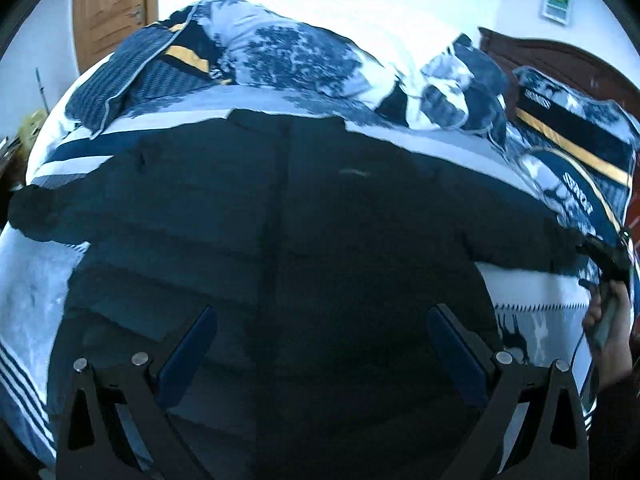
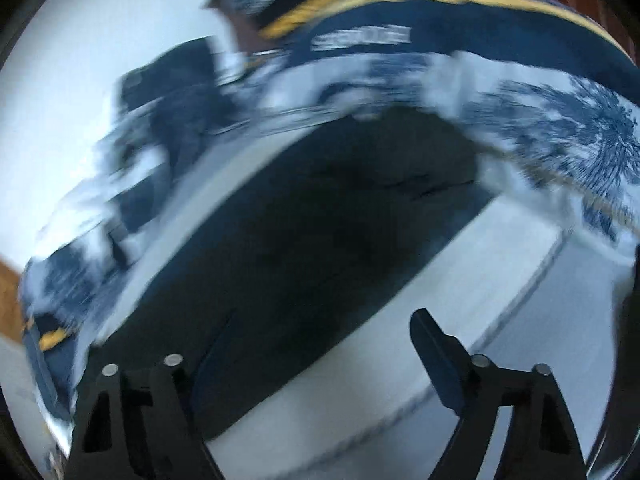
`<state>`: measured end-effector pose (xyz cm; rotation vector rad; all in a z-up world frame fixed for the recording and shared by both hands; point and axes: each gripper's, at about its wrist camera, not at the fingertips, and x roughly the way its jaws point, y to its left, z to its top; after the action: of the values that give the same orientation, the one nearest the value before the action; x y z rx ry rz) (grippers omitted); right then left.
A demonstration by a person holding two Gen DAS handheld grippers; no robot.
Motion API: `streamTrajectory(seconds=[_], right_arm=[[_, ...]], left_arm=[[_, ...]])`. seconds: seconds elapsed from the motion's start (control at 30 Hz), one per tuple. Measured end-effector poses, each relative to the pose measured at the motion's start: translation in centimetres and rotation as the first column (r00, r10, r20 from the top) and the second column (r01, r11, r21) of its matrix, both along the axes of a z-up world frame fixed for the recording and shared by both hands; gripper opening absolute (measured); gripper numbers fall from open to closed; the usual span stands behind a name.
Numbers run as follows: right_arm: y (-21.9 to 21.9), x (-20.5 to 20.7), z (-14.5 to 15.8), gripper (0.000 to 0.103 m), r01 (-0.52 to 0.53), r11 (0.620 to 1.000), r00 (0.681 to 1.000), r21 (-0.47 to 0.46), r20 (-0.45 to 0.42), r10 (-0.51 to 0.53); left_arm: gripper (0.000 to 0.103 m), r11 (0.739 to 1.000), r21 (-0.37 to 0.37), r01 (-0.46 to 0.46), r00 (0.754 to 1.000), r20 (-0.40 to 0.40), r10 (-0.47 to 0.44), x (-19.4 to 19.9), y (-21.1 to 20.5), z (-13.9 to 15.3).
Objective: Fold large clothes
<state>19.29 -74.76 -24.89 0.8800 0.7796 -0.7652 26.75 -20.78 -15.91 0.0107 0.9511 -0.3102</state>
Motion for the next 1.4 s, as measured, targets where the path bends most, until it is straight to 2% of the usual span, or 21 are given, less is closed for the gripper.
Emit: streamTrajectory(seconds=[0.1, 0.17, 0.2, 0.23, 0.3, 0.33, 0.37, 0.43, 0.53, 0.63, 0.73, 0.83, 0.97, 1.0, 1.07, 1.17, 1.27, 1.37, 1.4], right_arm=[[-4.6, 0.5, -3.3, 0.079, 0.047, 0.996, 0.999, 0.075, 0.008, -0.048], [-5.4, 1.9, -3.2, 0.078, 0.033, 0.999, 0.999, -0.003, -0.015, -0.033], [-5.4, 3.1, -2.8, 0.07, 0.003, 0.998, 0.999, -0.059, -0.041, -0.005], [-5.4, 4.1, -2.9, 0.049, -0.027, 0.996, 0.997, -0.081, -0.068, 0.021], [-5.5, 5.8, -2.9, 0.021, -0.068, 0.988, 0.989, -0.137, -0.141, 0.048], [-5.2, 6.1, -2.6, 0.007, -0.087, 0.987, 0.988, -0.135, -0.138, 0.068], [-4.8, 6.1, -1.9, 0.006, -0.091, 0.986, 0.989, -0.137, -0.129, 0.073], [-3.7, 5.5, 0.9, 0.006, -0.089, 0.975, 0.993, -0.204, -0.097, 0.07], [0.2, 4.6, 6.9, 0.005, -0.115, 0.947, 0.993, -0.299, -0.002, 0.12], [6.8, 3.6, 13.5, 0.005, -0.177, 0.901, 0.969, -0.395, 0.092, 0.231], [14.8, 2.6, 19.0, 0.005, -0.228, 0.849, 0.92, -0.476, 0.18, 0.348], [23.1, 1.8, 21.8, 0.005, -0.317, 0.819, 0.842, -0.478, 0.255, 0.475], [32.7, 2.1, 21.0, 0.005, -0.435, 0.762, 0.748, -0.48, 0.279, 0.602], [35.0, 3.1, 20.1, 0.005, -0.489, 0.736, 0.711, -0.469, 0.275, 0.647], [38.8, 5.2, 18.7, 0.005, -0.572, 0.685, 0.666, -0.452, 0.232, 0.709], [43.9, 7.5, 16.9, 0.005, -0.634, 0.645, 0.604, -0.427, 0.248, 0.758], [47.6, 10.0, 14.7, 0.005, -0.693, 0.594, 0.555, -0.409, 0.222, 0.801], [49.5, 11.0, 11.8, 0.008, -0.74, 0.581, 0.531, -0.339, 0.234, 0.814], [49.9, 11.6, 10.4, 0.009, -0.75, 0.585, 0.534, -0.309, 0.238, 0.811]], left_arm=[[0.103, 1.0, -0.019, -0.014, 0.999, -0.042, 0.013, 0.0, 0.2, -1.4], [0.103, 0.999, -0.025, -0.022, 0.997, -0.073, 0.02, -0.1, 0.5, -2.1], [0.103, 0.999, -0.015, -0.031, 0.996, -0.082, 0.029, -0.3, 0.7, -2.3], [0.103, 0.999, -0.008, -0.038, 0.995, -0.088, 0.038, -0.5, 0.9, -2.3], [0.103, 0.999, -0.001, -0.036, 0.996, -0.084, 0.036, -1.2, 1.3, -1.8], [0.103, 0.999, 0.009, -0.037, 0.997, -0.074, 0.038, -1.6, 1.4, -1.5], [0.103, 0.999, 0.017, -0.039, 0.997, -0.065, 0.04, -1.9, 1.5, -1.1], [0.103, 0.999, 0.02, -0.034, 0.998, -0.052, 0.035, -2.3, 1.9, -0.4], [0.103, 0.999, 0.008, -0.049, 0.998, -0.033, 0.049, -3.2, 3.0, 1.3], [0.103, 0.997, -0.02, -0.073, 0.997, -0.021, 0.073, -4.1, 4.4, 2.8], [0.103, 0.995, -0.037, -0.093, 0.996, -0.003, 0.093, -5.2, 5.8, 4.2], [0.103, 0.992, -0.052, -0.113, 0.994, -0.005, 0.113, -6.1, 7.4, 4.8], [0.103, 0.991, -0.015, -0.131, 0.991, 0.005, 0.131, -7.1, 9.7, 4.9], [0.103, 0.991, -0.004, -0.134, 0.991, 0.009, 0.134, -7.1, 10.1, 4.9], [0.103, 0.987, 0.013, -0.158, 0.987, 0.013, 0.157, -6.9, 11.2, 4.5], [0.103, 0.975, -0.033, -0.219, 0.976, -0.023, 0.218, -6.0, 13.2, 3.3], [0.103, 0.969, -0.044, -0.243, 0.97, -0.028, 0.242, -5.1, 14.3, 2.5], [0.103, 0.962, -0.035, -0.27, 0.962, -0.042, 0.268, -3.9, 15.5, 1.8], [0.103, 0.96, -0.039, -0.277, 0.961, -0.043, 0.275, -3.7, 15.8, 1.6]])
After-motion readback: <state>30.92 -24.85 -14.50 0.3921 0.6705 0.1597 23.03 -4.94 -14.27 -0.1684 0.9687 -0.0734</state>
